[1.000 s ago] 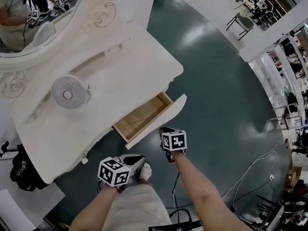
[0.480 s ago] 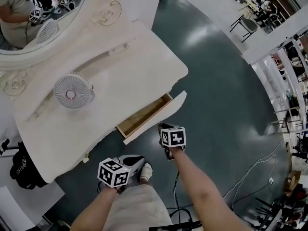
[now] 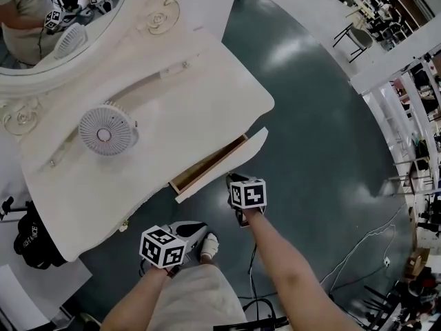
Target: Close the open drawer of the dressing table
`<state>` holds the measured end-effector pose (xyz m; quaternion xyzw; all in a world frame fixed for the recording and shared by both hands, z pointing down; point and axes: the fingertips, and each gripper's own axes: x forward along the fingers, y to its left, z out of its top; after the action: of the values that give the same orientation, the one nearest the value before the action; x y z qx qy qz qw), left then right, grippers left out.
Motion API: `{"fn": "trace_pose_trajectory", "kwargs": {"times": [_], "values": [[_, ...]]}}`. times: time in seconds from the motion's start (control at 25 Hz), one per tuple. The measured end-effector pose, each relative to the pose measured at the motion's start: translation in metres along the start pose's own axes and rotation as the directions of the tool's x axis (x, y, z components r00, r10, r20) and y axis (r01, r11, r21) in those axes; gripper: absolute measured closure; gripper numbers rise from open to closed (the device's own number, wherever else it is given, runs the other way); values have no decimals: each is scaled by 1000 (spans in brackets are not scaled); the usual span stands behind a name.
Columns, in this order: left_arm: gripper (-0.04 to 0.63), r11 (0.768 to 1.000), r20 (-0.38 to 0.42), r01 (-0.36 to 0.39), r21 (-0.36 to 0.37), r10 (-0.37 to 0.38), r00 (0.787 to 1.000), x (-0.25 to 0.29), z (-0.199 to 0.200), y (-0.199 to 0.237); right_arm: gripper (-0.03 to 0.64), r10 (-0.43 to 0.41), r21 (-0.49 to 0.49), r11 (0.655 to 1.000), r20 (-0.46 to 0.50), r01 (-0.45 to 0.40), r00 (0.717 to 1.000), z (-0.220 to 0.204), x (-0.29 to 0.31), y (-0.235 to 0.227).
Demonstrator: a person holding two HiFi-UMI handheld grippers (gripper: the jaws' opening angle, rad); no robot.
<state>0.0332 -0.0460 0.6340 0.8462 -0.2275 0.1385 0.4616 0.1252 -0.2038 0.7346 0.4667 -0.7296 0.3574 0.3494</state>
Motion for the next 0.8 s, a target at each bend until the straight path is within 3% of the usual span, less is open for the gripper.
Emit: {"fn": "trace_pose_trajectory", "kwargs": {"times": [0.8], "values": [[585, 1000, 15, -3, -15, 4, 1000, -7, 4, 11, 548, 8, -19, 1000, 4, -7, 1000, 17, 15, 10]]}}
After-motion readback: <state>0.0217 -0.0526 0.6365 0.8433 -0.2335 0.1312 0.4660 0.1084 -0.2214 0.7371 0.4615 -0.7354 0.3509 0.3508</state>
